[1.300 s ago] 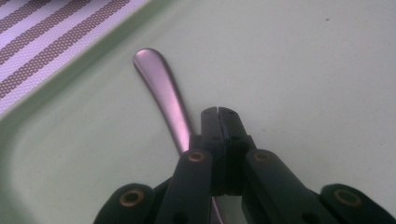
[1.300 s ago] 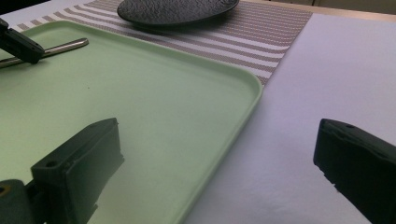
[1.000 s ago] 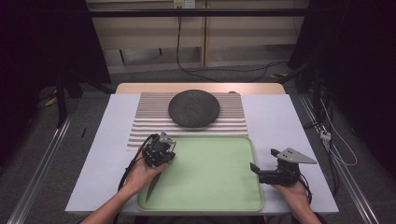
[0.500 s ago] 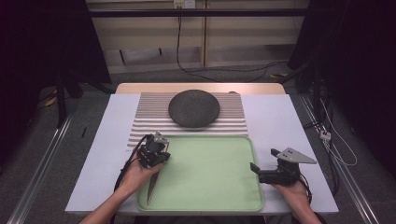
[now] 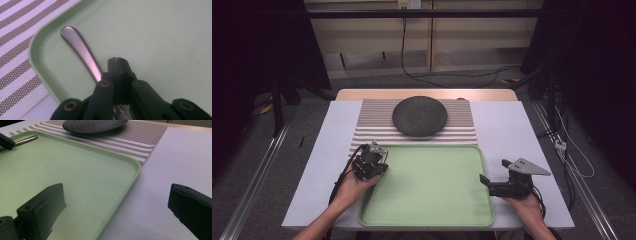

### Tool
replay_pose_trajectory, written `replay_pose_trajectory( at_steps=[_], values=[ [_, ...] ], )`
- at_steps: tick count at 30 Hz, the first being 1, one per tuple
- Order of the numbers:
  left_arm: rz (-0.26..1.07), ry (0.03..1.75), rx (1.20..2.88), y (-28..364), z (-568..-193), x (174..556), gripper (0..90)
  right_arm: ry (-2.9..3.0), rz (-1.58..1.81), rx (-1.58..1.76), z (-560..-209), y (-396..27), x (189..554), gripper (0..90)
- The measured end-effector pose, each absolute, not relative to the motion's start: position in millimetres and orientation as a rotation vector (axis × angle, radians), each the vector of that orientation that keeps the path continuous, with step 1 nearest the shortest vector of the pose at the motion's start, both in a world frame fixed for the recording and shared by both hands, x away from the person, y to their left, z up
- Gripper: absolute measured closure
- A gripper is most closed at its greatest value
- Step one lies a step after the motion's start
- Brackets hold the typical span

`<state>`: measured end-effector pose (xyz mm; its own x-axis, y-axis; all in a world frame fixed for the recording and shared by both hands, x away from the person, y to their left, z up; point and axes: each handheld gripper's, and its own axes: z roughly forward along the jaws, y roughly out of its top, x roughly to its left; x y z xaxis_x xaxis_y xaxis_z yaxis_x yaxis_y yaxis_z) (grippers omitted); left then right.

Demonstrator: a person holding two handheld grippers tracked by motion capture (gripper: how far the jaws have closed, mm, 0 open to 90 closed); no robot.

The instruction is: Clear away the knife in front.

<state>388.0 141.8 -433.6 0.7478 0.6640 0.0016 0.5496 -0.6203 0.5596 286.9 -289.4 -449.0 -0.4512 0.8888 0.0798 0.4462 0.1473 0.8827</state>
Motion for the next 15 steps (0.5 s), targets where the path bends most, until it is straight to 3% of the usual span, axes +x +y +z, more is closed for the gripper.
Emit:
replay_pose_trajectory(
  at_steps=[15],
  values=[
    [0.293, 0.929, 2.423, 152.9, -432.3, 389.7, 90.0, 1.966, 1.252, 1.269, -449.4, -289.1, 287.8, 0.8]
  ],
)
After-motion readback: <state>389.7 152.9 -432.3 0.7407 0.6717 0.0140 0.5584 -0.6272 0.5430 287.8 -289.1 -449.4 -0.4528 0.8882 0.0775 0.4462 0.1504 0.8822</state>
